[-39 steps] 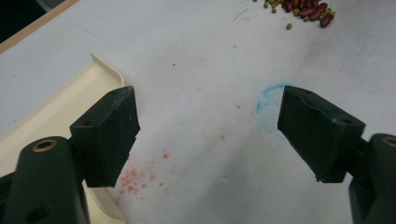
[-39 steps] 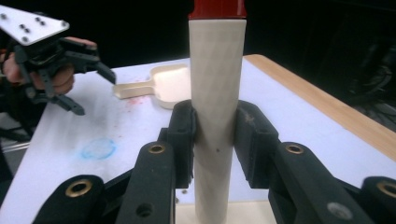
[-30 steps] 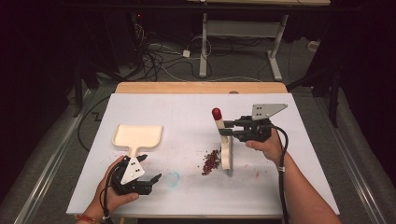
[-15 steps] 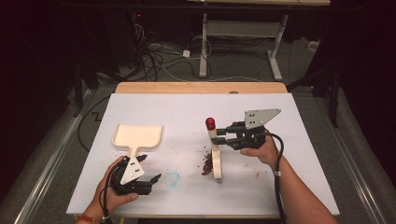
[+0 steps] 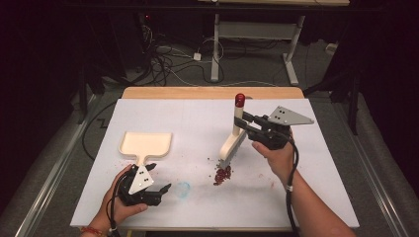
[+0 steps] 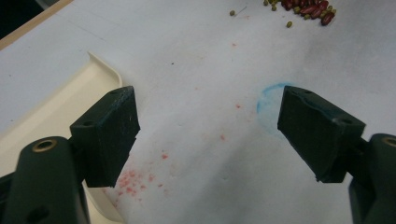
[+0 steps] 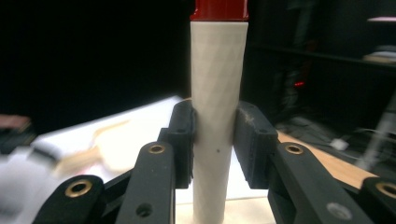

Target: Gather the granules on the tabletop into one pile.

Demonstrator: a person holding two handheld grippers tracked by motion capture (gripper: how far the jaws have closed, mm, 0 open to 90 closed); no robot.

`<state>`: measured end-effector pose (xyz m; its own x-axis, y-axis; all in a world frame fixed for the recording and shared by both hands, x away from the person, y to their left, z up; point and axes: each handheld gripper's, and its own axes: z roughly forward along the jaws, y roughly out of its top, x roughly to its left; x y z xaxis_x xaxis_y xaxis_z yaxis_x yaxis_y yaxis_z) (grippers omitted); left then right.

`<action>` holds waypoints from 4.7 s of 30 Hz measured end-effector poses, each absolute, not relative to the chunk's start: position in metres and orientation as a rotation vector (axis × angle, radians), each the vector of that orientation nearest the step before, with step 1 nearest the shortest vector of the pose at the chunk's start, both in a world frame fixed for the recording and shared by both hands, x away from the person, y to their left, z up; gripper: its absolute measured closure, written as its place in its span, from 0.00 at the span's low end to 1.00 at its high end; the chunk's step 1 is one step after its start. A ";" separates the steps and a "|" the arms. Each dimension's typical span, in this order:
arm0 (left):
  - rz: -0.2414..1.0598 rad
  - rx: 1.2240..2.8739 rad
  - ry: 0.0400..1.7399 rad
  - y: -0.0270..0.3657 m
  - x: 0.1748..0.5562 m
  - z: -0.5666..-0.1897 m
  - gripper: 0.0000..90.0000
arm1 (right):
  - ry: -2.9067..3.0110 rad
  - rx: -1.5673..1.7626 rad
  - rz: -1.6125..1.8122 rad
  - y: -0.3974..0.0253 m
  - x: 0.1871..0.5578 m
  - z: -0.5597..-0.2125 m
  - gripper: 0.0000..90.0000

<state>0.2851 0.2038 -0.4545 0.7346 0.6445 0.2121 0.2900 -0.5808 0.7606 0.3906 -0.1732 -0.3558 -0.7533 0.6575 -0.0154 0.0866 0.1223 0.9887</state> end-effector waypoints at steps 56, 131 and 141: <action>0.621 2.189 0.684 0.203 0.280 -0.453 0.22 | 1.822 0.760 1.571 -0.116 0.330 -0.378 0.78; 0.611 2.215 0.676 0.207 0.283 -0.454 0.22 | 1.822 0.977 1.442 -0.146 0.323 -0.386 0.78; 0.619 2.214 0.679 0.208 0.282 -0.454 0.22 | 1.881 0.936 1.513 -0.181 0.312 -0.365 0.78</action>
